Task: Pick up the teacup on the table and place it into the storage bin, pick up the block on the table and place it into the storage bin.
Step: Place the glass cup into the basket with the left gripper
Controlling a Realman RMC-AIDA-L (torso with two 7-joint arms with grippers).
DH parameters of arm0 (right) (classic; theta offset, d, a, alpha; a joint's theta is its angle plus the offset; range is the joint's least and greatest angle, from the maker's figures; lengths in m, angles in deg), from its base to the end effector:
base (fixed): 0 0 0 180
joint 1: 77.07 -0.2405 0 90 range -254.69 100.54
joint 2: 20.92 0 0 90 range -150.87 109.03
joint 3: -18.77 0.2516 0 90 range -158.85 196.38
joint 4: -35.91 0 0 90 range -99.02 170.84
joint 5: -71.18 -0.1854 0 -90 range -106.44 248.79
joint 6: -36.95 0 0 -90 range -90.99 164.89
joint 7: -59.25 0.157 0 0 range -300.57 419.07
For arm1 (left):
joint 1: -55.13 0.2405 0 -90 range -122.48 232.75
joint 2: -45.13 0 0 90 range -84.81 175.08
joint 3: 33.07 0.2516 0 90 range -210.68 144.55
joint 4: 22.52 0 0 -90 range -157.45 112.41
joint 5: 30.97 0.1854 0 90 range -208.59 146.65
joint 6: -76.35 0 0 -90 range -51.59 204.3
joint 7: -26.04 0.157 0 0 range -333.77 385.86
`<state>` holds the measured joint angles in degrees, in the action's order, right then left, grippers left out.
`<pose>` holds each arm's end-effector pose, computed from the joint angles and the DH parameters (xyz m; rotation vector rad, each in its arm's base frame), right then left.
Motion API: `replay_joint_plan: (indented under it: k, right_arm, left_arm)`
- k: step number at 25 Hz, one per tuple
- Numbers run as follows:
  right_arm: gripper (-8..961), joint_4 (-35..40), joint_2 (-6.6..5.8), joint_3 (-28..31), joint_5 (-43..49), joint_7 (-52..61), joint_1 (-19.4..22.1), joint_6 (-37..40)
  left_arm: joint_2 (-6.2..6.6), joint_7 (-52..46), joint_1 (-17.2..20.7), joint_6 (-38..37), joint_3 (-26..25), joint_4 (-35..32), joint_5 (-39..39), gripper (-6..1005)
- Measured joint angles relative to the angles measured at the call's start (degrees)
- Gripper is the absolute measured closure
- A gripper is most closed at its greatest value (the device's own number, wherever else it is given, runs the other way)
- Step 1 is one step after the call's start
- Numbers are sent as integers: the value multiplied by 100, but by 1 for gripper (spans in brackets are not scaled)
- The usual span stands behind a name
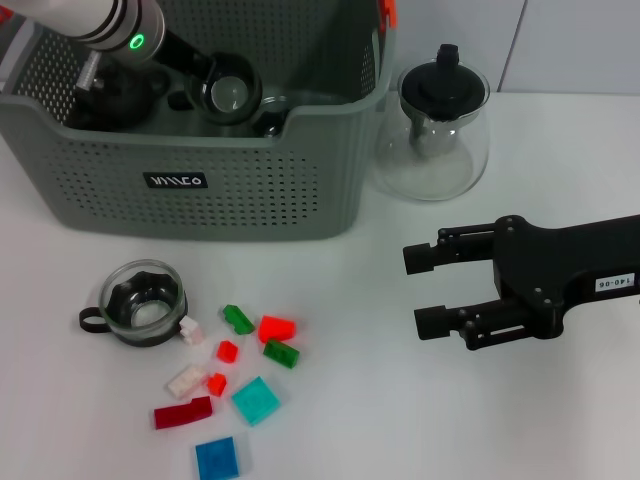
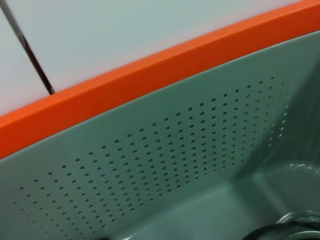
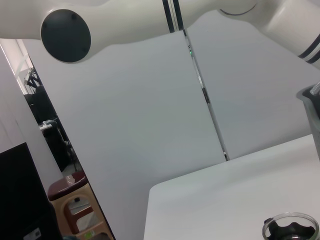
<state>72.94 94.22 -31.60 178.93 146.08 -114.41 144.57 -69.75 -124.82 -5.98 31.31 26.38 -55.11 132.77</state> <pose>0.1761 0.2939 0.0027 2.8360 -0.4315 -0.7985 -0.1802 0.4836 0.0133 -2.1075 -0.8791 0.2032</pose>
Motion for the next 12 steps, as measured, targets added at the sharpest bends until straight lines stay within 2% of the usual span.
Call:
replay_joint_plan:
  k: [12]
  right_arm:
    - [159,-3,-7,0,0,-3,26,4]
  left_arm:
    - [-20,12,18,98,60,-34,0,776]
